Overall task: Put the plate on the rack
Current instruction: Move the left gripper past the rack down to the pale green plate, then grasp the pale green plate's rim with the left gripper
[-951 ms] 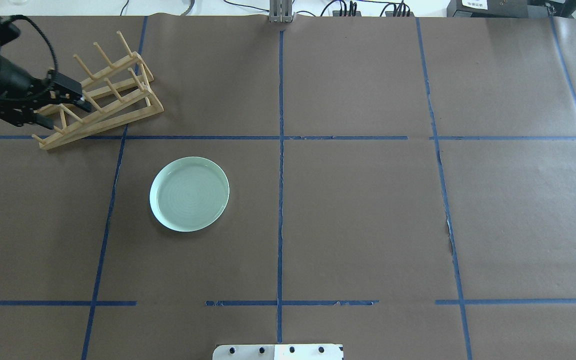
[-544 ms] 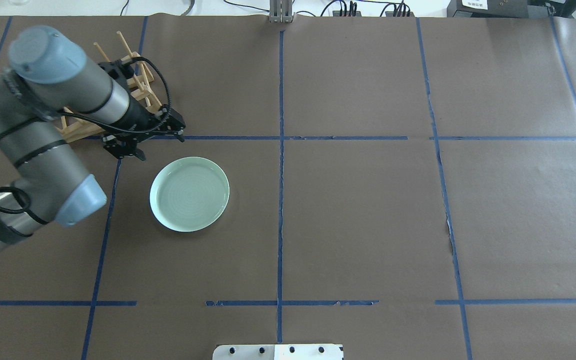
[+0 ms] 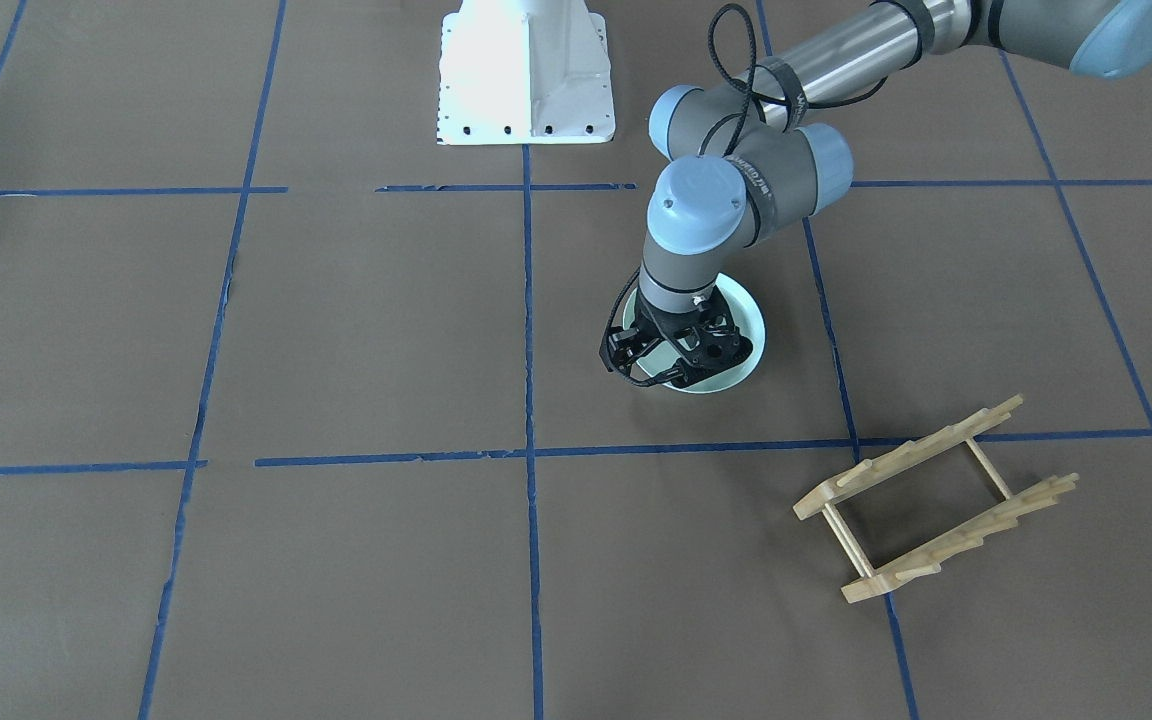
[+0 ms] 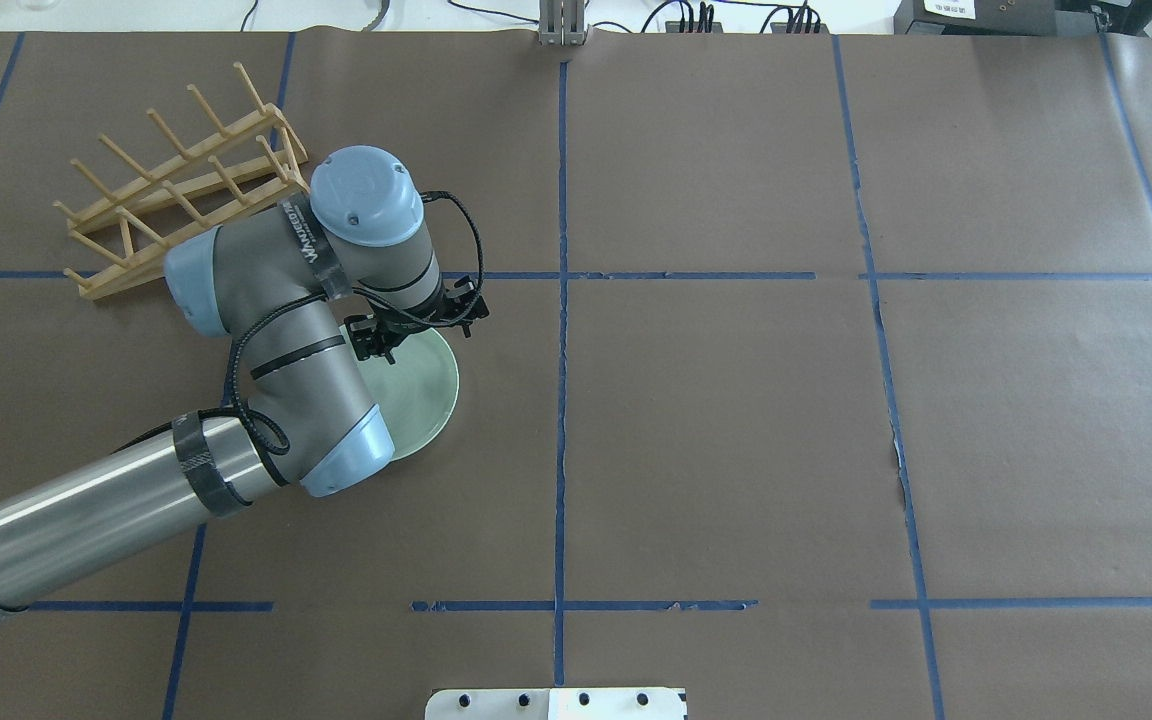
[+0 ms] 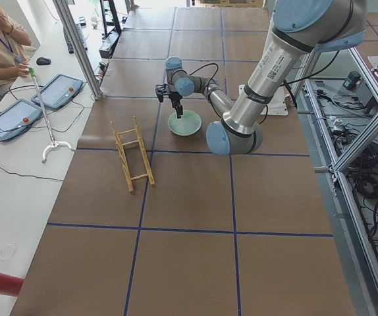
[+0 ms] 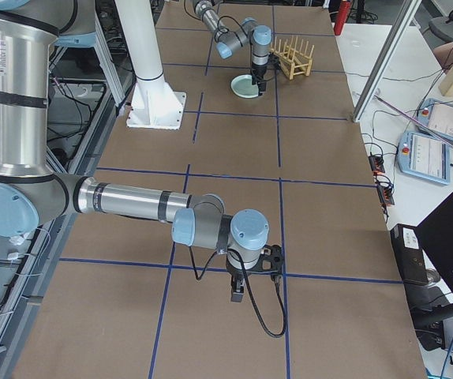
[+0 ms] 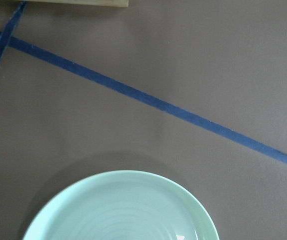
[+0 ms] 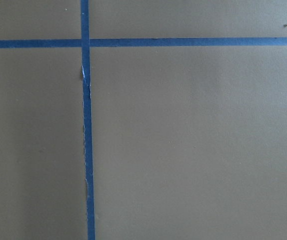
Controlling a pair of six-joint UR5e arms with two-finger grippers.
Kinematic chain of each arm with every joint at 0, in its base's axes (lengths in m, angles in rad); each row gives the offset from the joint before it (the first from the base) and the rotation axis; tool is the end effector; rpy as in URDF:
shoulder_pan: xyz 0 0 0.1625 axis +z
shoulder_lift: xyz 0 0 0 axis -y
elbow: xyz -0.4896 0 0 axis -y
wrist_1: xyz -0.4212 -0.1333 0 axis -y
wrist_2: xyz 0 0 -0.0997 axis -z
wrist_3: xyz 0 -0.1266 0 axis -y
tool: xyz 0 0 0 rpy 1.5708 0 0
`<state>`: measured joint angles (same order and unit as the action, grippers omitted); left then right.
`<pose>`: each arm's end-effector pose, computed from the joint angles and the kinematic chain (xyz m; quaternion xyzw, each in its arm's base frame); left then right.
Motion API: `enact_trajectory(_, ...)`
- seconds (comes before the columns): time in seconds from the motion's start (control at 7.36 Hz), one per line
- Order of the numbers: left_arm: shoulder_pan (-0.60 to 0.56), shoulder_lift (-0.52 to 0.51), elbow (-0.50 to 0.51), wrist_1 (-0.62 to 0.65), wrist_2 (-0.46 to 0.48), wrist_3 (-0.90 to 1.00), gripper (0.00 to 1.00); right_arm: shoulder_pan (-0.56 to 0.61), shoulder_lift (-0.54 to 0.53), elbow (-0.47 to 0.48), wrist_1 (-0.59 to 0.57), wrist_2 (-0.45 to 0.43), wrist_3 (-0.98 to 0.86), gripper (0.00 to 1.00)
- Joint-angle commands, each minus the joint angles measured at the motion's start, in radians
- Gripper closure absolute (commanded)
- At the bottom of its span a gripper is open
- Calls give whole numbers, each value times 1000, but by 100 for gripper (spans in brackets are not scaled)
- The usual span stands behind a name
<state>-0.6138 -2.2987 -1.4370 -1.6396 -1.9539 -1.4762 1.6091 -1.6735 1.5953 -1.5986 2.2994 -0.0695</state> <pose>0.6254 -0.5458 0.3234 -0.0580 0.3621 -0.1784 0.9131 0.0665 -0.4567 0.7869 -0.0303 -0.3579 0.0043 0.9332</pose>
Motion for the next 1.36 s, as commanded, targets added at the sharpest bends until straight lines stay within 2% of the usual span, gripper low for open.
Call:
enact_trajectory(0.0,35,-24,30,10,59,14,11,0,0,0,0,0,-1,0)
enact_trajectory(0.14,40,-24,32,11,58,13,21,0,0,0,0,0,-1,0)
enact_trajectory(0.27,40,-25,30,11,58,11,52,0,0,2,0,0,1,0)
enact_trajectory(0.41,40,-25,30,11,56,11,95,0,0,0,0,0,-1,0)
enact_trajectory(0.54,39,-24,24,11,55,11,100,0,0,2,0,0,-1,0)
enact_trajectory(0.82,32,-24,21,4,52,13,100,0,0,0,-1,0,1,0)
enact_trajectory(0.95,-13,-30,-29,3,46,14,100,0,0,0,0,0,1,0)
enact_trajectory(1.22,-140,-28,-234,-49,43,5,100,0,0,0,0,0,-1,0)
